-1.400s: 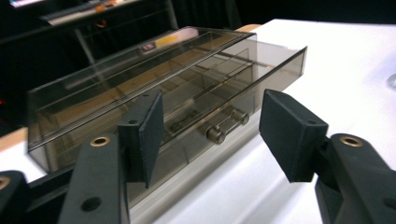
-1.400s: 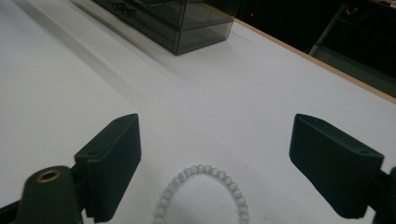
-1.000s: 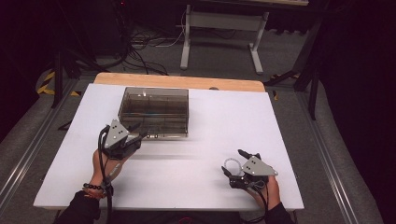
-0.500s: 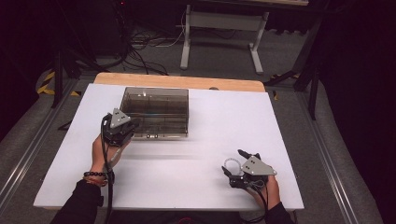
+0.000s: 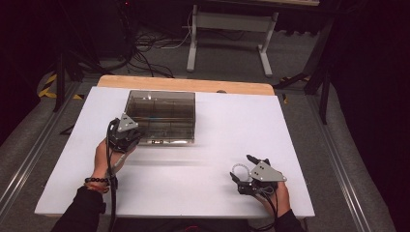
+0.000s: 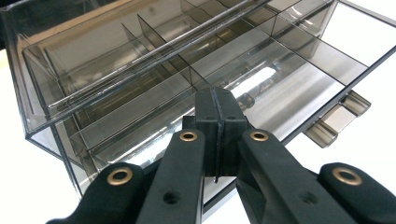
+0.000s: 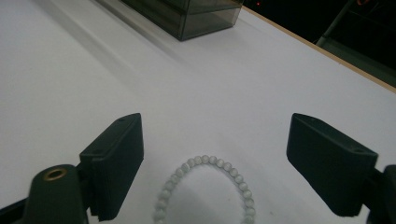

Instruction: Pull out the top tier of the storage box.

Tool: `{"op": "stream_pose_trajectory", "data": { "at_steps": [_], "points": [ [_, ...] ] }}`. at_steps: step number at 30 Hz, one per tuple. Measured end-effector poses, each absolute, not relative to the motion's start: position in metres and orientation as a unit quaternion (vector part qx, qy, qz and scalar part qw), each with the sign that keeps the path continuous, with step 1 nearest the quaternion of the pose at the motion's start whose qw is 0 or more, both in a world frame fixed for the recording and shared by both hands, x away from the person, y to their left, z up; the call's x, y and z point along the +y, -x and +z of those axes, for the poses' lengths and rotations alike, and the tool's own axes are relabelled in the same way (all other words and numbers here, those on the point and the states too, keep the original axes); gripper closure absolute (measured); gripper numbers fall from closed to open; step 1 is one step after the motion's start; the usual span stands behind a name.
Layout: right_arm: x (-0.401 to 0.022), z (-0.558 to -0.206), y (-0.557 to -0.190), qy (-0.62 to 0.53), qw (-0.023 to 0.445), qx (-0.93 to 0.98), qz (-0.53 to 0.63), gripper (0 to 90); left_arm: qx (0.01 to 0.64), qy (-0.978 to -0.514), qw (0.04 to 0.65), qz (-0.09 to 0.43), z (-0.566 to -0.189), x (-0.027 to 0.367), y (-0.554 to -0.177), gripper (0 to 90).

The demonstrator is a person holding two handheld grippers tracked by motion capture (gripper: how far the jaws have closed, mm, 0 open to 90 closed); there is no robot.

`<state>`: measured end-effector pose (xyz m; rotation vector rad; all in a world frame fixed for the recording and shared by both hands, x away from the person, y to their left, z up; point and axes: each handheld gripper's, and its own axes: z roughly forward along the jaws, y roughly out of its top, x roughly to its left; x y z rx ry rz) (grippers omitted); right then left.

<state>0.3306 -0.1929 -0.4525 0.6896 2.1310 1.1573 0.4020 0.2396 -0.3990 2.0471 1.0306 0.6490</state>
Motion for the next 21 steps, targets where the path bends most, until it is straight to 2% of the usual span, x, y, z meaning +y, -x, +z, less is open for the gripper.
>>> {"op": "stream_pose_trajectory", "data": {
  "at_steps": [6, 15, 18, 21],
  "points": [
    [-0.193, -0.452, -0.331, -0.260, 0.306, 0.804, 0.438, 19.3, 0.401, -0.800, 0.374, 0.244, -0.399, 0.240, -0.400, 89.5],
    [-0.195, -0.450, -0.330, -0.263, 0.305, 0.801, 0.442, 19.1, 0.400, -0.791, 0.382, 0.263, -0.397, 0.240, -0.395, 86.9],
    [-0.195, -0.449, -0.329, -0.265, 0.304, 0.800, 0.445, 19.2, 0.396, -0.781, 0.400, 0.270, -0.394, 0.244, -0.390, 80.4],
    [-0.197, -0.447, -0.329, -0.270, 0.293, 0.798, 0.452, 22.1, 0.382, -0.775, 0.419, 0.279, -0.391, 0.247, -0.383, 67.6]
  ]
}}
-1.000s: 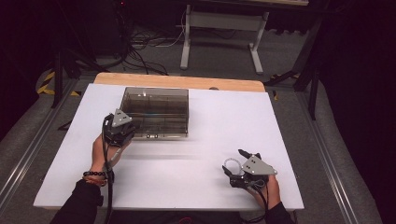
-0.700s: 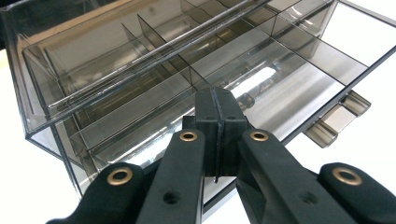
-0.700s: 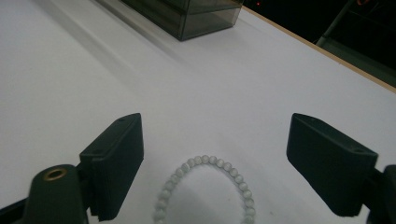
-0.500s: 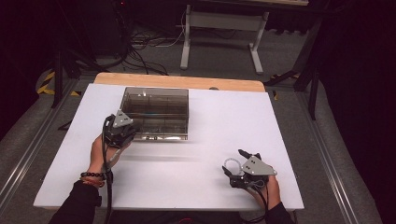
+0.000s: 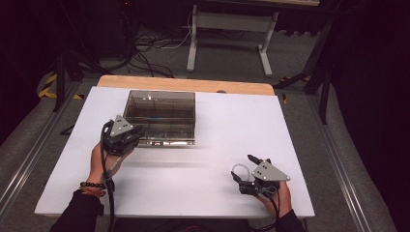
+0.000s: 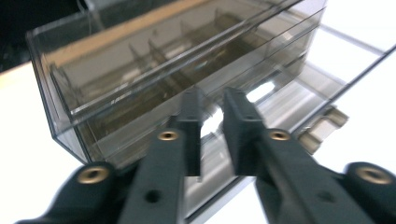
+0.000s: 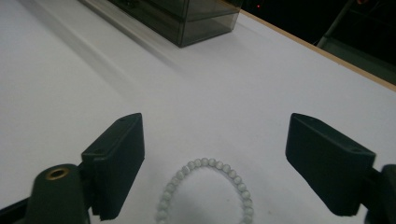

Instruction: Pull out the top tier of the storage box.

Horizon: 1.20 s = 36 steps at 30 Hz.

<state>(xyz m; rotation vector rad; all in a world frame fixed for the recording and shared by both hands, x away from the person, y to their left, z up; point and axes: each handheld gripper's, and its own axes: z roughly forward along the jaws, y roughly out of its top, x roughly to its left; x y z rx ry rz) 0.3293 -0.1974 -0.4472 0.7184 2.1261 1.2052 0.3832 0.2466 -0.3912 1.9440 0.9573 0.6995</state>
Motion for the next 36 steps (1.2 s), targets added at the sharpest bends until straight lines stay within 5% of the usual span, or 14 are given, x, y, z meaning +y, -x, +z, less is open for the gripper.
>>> {"op": "stream_pose_trajectory", "data": {
  "at_steps": [3, 6, 8, 17, 26, 36],
  "points": [
    [-0.201, -0.445, -0.330, -0.265, 0.252, 0.806, 0.465, 38.5, 0.361, -0.768, 0.446, 0.285, -0.386, 0.252, -0.375, 58.4],
    [-0.201, -0.444, -0.331, -0.263, 0.235, 0.813, 0.464, 40.8, 0.351, -0.769, 0.451, 0.287, -0.386, 0.253, -0.372, 49.0],
    [-0.200, -0.446, -0.333, -0.260, 0.215, 0.823, 0.457, 44.9, 0.343, -0.754, 0.461, 0.320, -0.388, 0.255, -0.362, 31.1],
    [-0.197, -0.457, -0.341, -0.253, 0.166, 0.862, 0.406, 64.6, 0.312, -0.747, 0.475, 0.346, -0.405, 0.261, -0.332, 21.3],
    [-0.197, -0.461, -0.348, -0.290, 0.135, 0.865, 0.386, 77.9, 0.303, -0.777, 0.466, 0.295, -0.431, 0.261, -0.309, 16.0],
    [-0.193, -0.461, -0.343, -0.263, 0.174, 0.872, 0.375, 85.5, 0.315, -0.791, 0.440, 0.286, -0.448, 0.263, -0.303, 15.9]
  ]
}}
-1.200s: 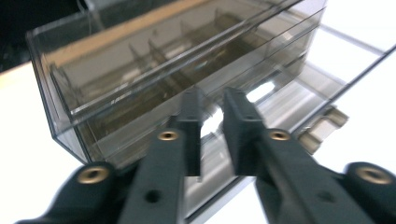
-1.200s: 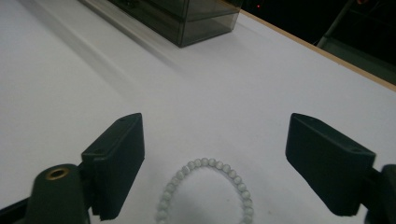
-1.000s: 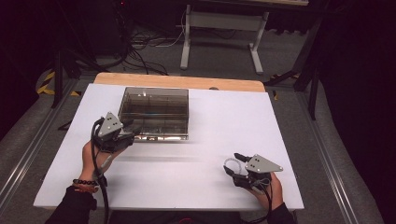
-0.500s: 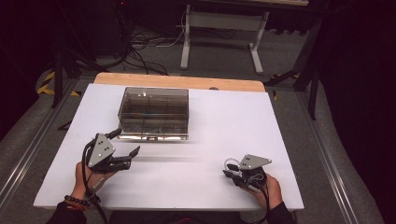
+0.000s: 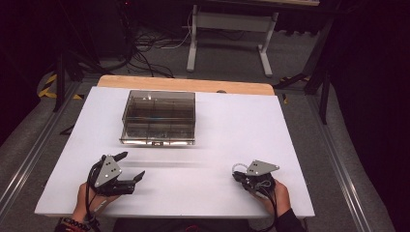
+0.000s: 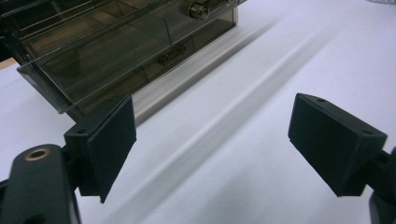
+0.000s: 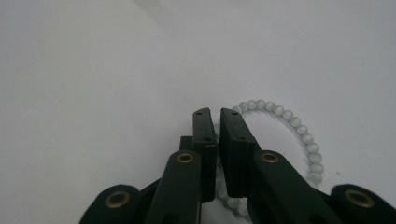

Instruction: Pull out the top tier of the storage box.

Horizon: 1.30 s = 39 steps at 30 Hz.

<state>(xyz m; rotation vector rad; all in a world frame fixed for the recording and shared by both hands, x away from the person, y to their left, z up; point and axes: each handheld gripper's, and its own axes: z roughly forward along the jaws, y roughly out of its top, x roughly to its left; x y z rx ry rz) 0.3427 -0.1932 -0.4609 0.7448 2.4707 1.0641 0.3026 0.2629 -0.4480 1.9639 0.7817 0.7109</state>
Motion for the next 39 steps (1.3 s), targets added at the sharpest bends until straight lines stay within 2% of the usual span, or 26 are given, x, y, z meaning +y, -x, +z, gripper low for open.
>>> {"op": "stream_pose_trajectory", "data": {
  "at_steps": [8, 39],
  "points": [
    [-0.205, -0.450, -0.340, -0.273, 0.191, 0.840, 0.429, 86.7, 0.299, -0.794, 0.448, 0.282, -0.452, 0.260, -0.305, 12.3],
    [-0.220, -0.429, -0.341, -0.299, 0.244, 0.771, 0.507, 86.7, 0.293, -0.797, 0.437, 0.297, -0.453, 0.261, -0.302, 14.7]
  ]
}}
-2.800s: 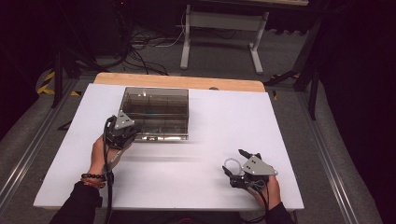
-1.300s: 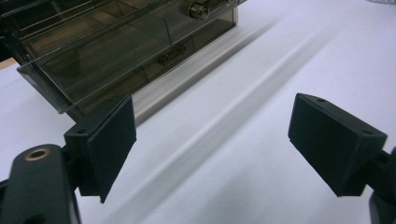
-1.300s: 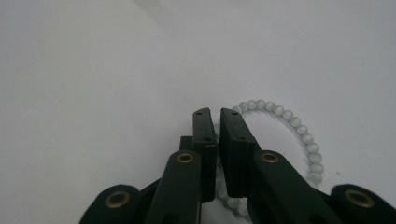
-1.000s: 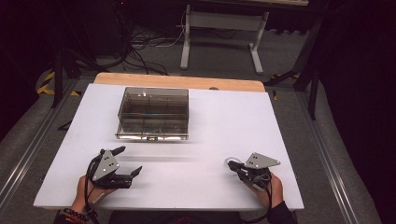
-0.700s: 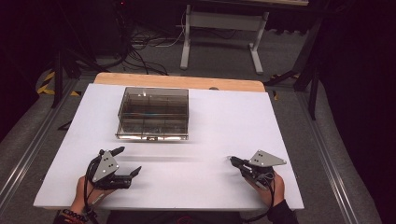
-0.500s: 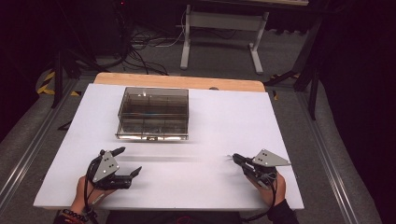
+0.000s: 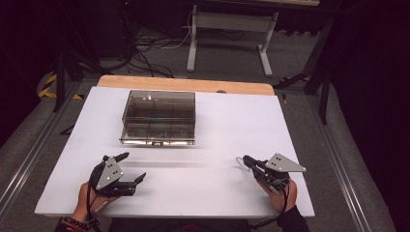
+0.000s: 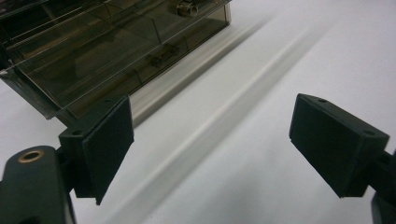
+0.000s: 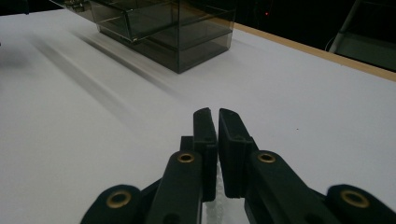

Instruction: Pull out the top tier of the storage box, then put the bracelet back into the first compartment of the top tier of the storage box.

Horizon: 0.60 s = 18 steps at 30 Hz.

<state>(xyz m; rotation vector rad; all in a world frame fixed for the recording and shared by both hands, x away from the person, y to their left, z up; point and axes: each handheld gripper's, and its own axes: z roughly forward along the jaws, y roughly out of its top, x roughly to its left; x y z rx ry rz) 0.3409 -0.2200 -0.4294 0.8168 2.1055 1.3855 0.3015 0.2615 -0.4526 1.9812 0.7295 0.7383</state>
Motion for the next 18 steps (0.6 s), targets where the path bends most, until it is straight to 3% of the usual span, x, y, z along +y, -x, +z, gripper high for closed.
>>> {"op": "stream_pose_trajectory", "data": {
  "at_steps": [18],
  "points": [
    [-0.2194, -0.4202, -0.3445, -0.300, 0.260, 0.755, 0.522, 86.7, 0.295, -0.795, 0.440, 0.297, -0.4527, 0.2630, -0.3008, 14.4]
  ]
}}
